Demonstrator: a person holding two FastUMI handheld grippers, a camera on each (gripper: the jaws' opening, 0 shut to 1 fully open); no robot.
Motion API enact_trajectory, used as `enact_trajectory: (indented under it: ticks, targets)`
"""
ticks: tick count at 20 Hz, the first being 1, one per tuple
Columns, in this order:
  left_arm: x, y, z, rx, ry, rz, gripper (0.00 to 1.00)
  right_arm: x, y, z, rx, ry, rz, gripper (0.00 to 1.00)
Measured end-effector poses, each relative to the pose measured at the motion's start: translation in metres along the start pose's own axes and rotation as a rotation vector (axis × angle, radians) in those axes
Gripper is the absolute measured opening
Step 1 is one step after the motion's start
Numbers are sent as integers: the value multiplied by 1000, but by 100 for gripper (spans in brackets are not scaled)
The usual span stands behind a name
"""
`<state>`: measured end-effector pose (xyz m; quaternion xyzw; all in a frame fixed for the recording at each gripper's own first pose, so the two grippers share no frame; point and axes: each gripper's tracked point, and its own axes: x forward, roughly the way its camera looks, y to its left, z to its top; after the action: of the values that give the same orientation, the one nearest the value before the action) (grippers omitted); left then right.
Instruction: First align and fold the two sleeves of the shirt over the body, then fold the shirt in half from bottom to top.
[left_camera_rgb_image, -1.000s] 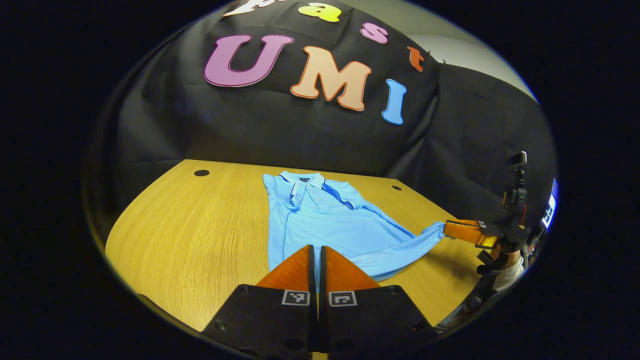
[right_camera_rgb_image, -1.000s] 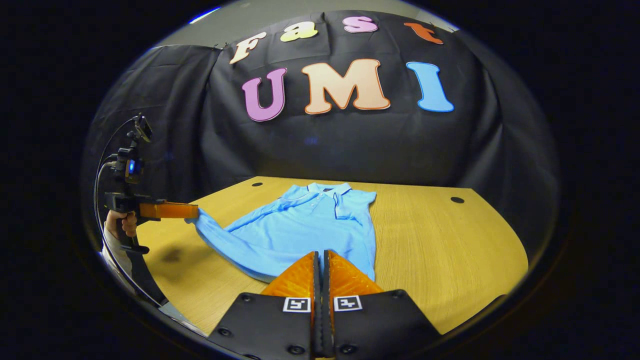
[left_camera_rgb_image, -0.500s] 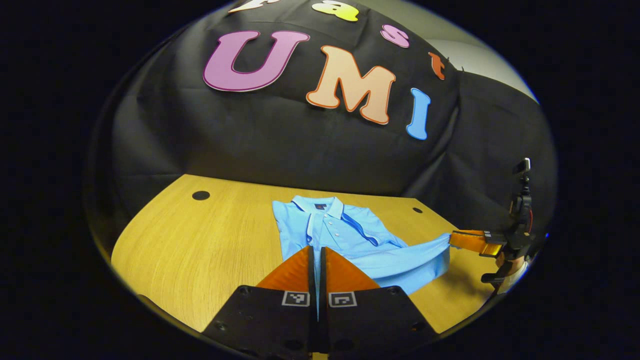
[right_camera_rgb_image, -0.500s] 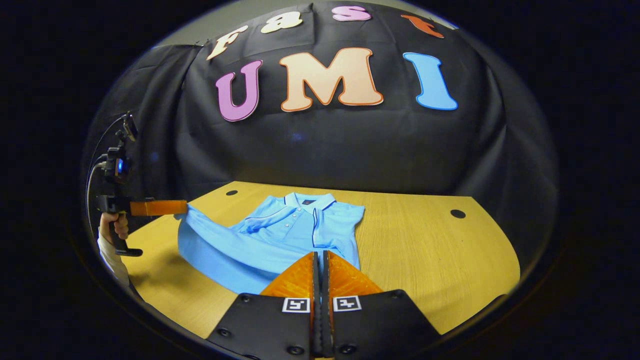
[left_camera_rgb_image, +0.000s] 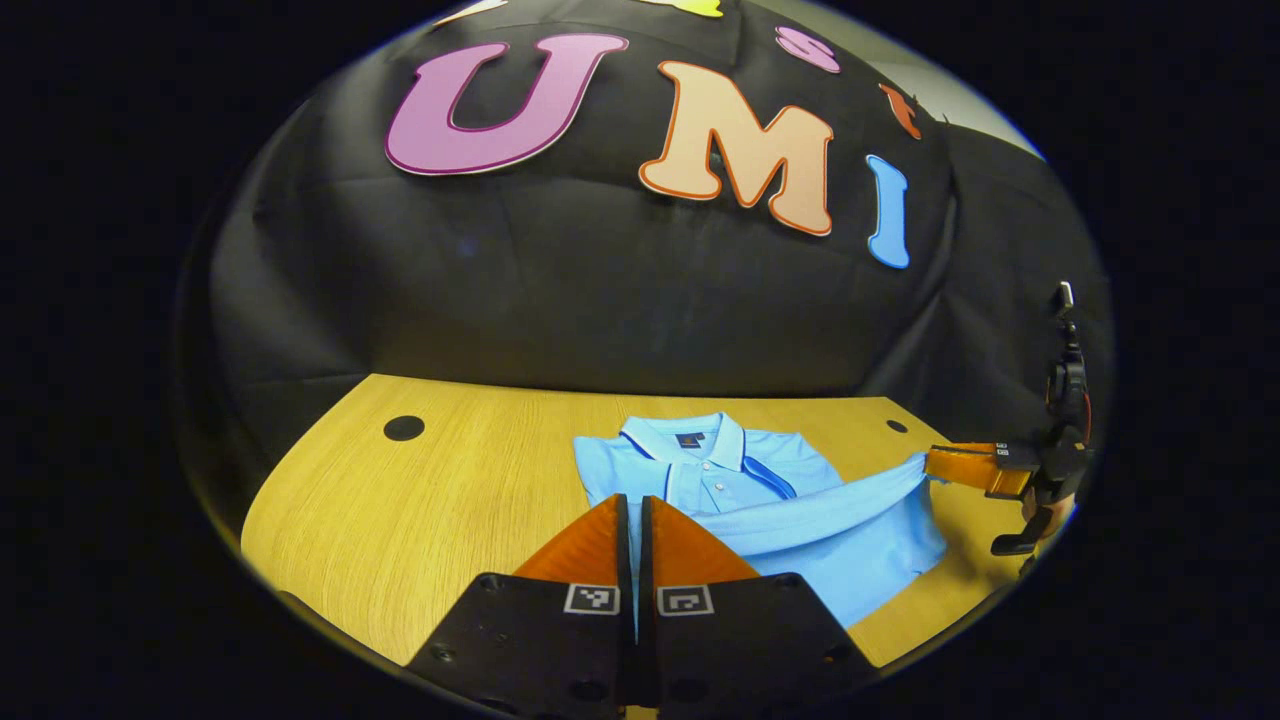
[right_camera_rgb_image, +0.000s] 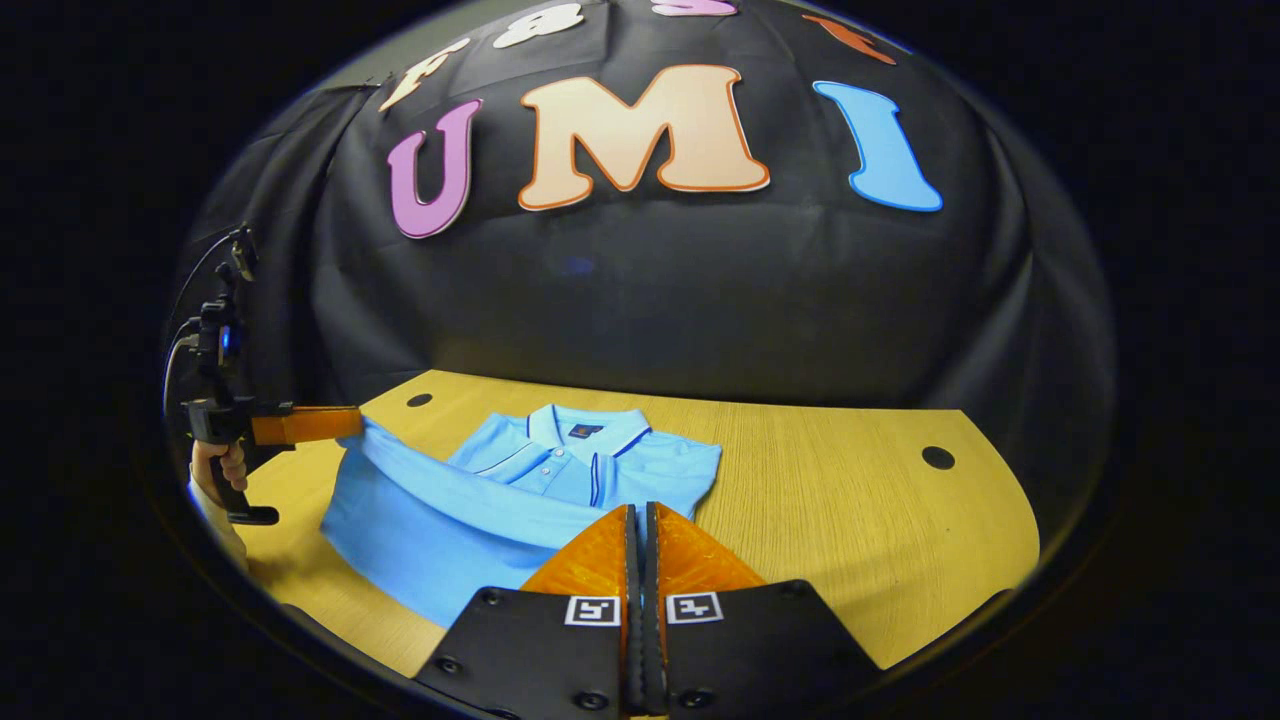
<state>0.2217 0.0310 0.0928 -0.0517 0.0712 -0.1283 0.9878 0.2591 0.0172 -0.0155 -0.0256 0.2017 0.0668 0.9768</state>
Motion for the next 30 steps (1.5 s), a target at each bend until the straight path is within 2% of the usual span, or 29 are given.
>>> enact_trajectory:
  ticks: [6, 10, 15, 17, 19, 22, 23, 25, 30]
  targets:
    - [71, 21, 6, -14, 41, 45, 0, 70, -13, 3, -44, 32, -63, 2]
    - [107, 36, -3, 27, 77, 82, 0, 109, -24, -2, -35, 52, -97, 2]
    - [125, 45, -8, 80, 84, 124, 0, 134, -32, -14, 9, 71, -111, 2]
    - [125, 55, -10, 105, 94, 188, 1, 134, -37, -16, 12, 78, -129, 1]
    - [121, 57, -8, 115, 103, 196, 7, 128, -39, -10, -3, 66, -127, 19]
    - [100, 62, -3, 109, 101, 223, 94, 109, -36, 4, 18, 27, -116, 76]
    - [89, 63, 3, 100, 85, 234, 99, 102, -35, 7, 24, 13, -110, 95]
    - [70, 55, 8, 76, 61, 222, 96, 80, -31, 10, 34, -9, -98, 100]
    - [11, 35, 7, 79, 13, 197, 95, 20, -19, 5, 41, -72, -62, 100]
